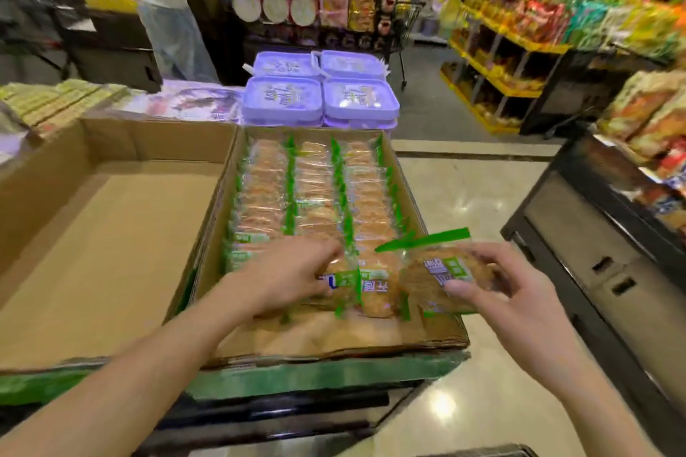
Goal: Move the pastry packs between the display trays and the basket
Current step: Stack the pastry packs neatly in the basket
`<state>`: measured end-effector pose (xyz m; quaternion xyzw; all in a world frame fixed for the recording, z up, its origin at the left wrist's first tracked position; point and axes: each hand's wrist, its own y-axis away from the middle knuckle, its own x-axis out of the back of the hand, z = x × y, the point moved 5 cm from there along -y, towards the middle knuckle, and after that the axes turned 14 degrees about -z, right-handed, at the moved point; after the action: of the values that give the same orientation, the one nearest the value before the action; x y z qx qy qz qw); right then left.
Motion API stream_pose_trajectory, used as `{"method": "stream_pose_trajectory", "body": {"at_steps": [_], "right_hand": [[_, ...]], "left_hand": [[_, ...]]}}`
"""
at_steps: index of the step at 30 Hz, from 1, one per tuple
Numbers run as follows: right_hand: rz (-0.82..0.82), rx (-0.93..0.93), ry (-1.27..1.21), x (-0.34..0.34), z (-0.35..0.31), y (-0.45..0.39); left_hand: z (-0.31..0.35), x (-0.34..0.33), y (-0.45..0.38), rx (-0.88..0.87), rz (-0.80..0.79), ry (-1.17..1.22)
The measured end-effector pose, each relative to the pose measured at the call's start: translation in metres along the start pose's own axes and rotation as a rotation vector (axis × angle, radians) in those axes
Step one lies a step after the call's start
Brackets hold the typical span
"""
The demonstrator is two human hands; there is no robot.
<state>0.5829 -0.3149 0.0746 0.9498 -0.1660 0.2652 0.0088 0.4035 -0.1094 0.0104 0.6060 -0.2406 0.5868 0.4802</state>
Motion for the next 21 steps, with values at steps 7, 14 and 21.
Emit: {"method": "stream_pose_trajectory", "body": {"at_steps": [7, 14, 21], "right_hand": [[-0.216, -0.119, 0.238, -0.047, 0.015, -0.053], [-0.622, -0.078, 0.572, -0.094, 0.048, -0.085], [-0.769, 0.036, 0.747, -0.100, 0.061, -0.102]], "left_hand": [[-0.025, -0.033, -0.036, -0.128, -0.076, -0.105], [-0.040, -0.035, -0.026, -0.076, -0.007, -0.111], [-0.033, -0.039, -0.018, 0.024, 0.165, -0.146]]}}
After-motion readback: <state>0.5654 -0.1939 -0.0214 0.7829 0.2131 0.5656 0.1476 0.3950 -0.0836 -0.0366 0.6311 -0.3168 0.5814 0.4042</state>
